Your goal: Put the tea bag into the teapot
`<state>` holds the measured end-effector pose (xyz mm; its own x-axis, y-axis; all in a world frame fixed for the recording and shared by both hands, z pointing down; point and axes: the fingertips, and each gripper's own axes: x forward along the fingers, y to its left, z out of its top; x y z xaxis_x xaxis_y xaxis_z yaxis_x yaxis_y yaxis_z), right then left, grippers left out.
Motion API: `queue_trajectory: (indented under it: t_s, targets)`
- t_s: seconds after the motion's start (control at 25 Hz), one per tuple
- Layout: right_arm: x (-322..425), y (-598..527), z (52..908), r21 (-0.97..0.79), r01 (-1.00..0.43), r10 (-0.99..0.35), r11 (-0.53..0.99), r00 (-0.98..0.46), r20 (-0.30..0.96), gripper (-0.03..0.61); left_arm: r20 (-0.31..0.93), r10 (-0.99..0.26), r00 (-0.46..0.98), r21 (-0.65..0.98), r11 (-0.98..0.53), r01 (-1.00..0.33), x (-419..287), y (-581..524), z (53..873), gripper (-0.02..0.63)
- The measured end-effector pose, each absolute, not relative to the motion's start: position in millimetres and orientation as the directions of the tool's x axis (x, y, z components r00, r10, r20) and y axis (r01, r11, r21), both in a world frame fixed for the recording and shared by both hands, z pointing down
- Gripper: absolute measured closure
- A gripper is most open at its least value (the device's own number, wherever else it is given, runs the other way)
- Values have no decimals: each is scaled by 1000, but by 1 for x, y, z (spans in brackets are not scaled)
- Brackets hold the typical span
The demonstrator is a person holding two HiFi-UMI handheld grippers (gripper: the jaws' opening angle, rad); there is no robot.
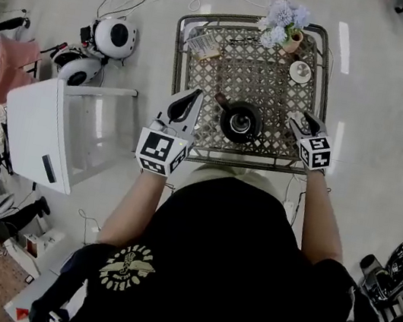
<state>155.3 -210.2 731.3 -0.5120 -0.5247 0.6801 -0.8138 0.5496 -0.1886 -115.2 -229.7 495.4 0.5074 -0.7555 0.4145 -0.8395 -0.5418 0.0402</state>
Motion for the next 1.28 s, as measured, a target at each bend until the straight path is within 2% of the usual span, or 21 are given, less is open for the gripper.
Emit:
queue_trajectory:
  t_s: [0.32,0.6,0.64,0.68,1.28]
  targets:
    - [152,-198,804,-191,-803,-399,565,-469,788,388,447,-757,476,34,-518,-855,-137,-223,504,618]
    - [147,-200,831,-133,-804,-377,579,-409,831,390,468,-768,438,18,-487,-873,-159,-214,505,618]
    - [146,-199,833,-113,-794,-374,598,-401,836,462,469,-767,437,18,-487,-873,-160,-213,505,618]
    - [145,-198,834,-95,-781,-372,617,-395,840,566,469,-766,439,18,-489,-872,-159,-212,505,618]
    - [140,-187,771,-174,-754,-419,634,-523,742,568,413,-753,512,51,-542,-839,-119,-208,494,618]
